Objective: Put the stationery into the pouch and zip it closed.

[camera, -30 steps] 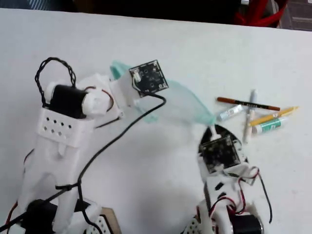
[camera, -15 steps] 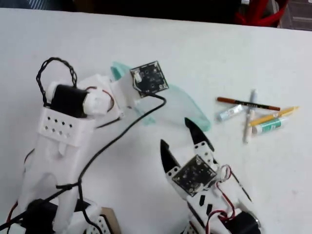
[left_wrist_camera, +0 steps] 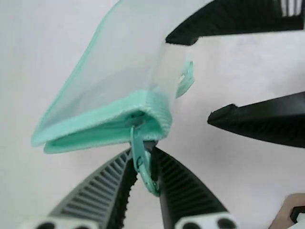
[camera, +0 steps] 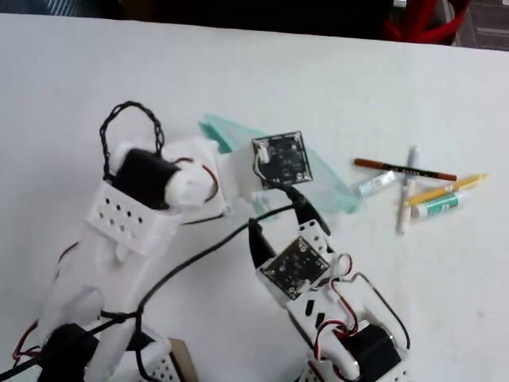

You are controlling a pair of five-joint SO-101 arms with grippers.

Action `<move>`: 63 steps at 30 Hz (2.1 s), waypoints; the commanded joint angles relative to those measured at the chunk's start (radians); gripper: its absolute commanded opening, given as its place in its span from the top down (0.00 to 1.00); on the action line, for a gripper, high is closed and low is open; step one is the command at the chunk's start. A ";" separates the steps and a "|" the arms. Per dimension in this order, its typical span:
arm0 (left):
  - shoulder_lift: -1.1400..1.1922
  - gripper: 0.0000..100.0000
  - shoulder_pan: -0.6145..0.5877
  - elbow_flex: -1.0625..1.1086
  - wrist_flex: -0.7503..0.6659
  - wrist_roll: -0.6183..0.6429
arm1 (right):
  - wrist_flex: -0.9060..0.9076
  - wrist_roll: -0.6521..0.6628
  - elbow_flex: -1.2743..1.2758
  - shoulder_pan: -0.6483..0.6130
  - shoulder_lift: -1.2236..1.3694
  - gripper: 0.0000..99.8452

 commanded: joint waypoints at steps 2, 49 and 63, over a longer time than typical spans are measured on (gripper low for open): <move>-0.050 0.96 0.058 -0.008 0.005 0.041 | -0.030 -0.002 -0.005 -0.001 -0.007 0.74; -0.050 0.96 0.056 -0.015 0.061 -0.012 | -0.202 0.178 0.138 0.065 -0.005 0.98; -0.048 0.96 -0.107 -0.018 -0.018 -0.098 | -0.150 0.172 0.078 0.124 -0.008 0.98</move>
